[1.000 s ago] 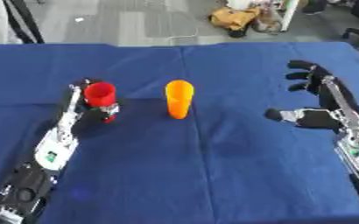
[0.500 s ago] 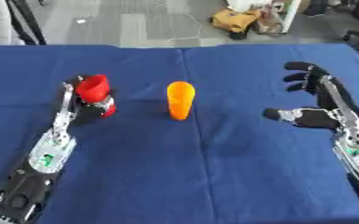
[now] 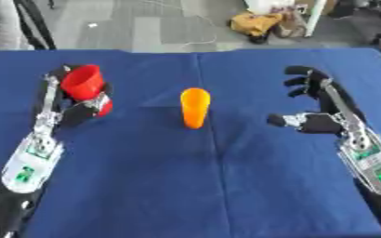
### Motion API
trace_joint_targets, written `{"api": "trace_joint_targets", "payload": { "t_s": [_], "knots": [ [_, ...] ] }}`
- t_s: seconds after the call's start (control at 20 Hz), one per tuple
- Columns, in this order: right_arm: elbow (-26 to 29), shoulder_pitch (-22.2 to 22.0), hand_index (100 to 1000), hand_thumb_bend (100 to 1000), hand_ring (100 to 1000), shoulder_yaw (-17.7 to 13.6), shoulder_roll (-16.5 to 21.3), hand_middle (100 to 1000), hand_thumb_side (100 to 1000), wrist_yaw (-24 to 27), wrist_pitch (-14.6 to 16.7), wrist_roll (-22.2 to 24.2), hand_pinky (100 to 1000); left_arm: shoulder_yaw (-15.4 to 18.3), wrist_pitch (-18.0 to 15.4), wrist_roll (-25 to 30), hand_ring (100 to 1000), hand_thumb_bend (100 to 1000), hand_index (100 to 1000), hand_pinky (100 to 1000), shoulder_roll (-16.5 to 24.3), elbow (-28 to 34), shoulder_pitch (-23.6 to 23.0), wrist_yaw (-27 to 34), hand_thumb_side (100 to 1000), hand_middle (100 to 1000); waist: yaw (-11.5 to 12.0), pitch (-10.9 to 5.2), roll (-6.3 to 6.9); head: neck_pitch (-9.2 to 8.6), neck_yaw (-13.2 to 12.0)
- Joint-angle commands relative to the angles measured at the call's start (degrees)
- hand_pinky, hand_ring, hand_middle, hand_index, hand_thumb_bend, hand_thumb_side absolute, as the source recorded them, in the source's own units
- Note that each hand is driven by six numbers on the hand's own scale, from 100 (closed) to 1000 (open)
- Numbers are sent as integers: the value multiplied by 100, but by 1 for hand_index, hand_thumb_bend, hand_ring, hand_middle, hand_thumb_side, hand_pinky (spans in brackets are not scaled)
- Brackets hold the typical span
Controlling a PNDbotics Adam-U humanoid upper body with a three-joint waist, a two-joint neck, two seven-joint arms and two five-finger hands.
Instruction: Pour the contents of one cup into another cup.
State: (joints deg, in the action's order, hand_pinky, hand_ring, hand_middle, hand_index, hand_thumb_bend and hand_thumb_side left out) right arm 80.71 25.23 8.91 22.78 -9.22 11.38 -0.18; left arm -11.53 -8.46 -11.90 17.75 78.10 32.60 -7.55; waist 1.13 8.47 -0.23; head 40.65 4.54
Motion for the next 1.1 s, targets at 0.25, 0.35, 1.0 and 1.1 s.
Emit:
{"api": "trace_joint_targets", "payload": {
  "t_s": [0.25,0.35,1.0,1.1],
  "knots": [
    [-682,380,872,1000,792,116,-150,831,541,-333,233,111,672,-127,268,282,234,433,686,100,222,965,-232,218,276,346,214,-92,69,-68,100],
    [-894,455,869,1000,790,96,-209,827,541,-413,259,55,670,-149,291,343,234,434,686,100,232,1103,-308,254,280,346,292,-86,89,-81,130],
    [-1798,983,845,1000,772,8,-489,805,541,-828,403,-248,659,-268,318,633,238,428,690,100,128,1534,-445,341,289,352,669,27,146,-193,325],
    [-1887,1041,843,1000,771,-9,-520,803,540,-888,425,-282,659,-278,314,658,238,428,690,100,103,1576,-436,350,289,352,706,41,157,-205,351]
  ]
}}
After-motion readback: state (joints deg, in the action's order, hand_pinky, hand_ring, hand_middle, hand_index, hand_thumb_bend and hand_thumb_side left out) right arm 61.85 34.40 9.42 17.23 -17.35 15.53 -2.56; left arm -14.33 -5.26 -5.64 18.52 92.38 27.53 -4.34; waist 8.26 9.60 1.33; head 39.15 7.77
